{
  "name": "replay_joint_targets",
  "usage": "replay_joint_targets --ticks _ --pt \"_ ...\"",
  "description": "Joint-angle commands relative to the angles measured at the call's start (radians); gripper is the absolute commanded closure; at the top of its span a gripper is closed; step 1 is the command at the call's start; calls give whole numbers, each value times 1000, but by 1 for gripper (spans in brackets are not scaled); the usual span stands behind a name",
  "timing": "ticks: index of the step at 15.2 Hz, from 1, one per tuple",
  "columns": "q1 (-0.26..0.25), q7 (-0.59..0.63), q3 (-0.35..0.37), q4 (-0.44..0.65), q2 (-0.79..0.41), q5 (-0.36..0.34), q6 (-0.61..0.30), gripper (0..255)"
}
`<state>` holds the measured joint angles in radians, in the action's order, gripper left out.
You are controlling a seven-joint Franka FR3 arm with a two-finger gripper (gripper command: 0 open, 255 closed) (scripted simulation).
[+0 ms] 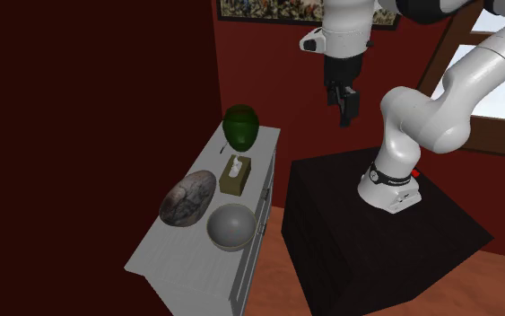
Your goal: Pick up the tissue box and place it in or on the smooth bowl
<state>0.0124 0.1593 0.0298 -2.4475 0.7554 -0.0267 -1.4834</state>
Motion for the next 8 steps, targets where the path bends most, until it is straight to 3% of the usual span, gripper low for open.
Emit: replay_joint_targets --ticks 1,8 --pt "0 0 0 0 0 0 0 0" --pt "76 45 -73 -157 -60 -6 -320 0"
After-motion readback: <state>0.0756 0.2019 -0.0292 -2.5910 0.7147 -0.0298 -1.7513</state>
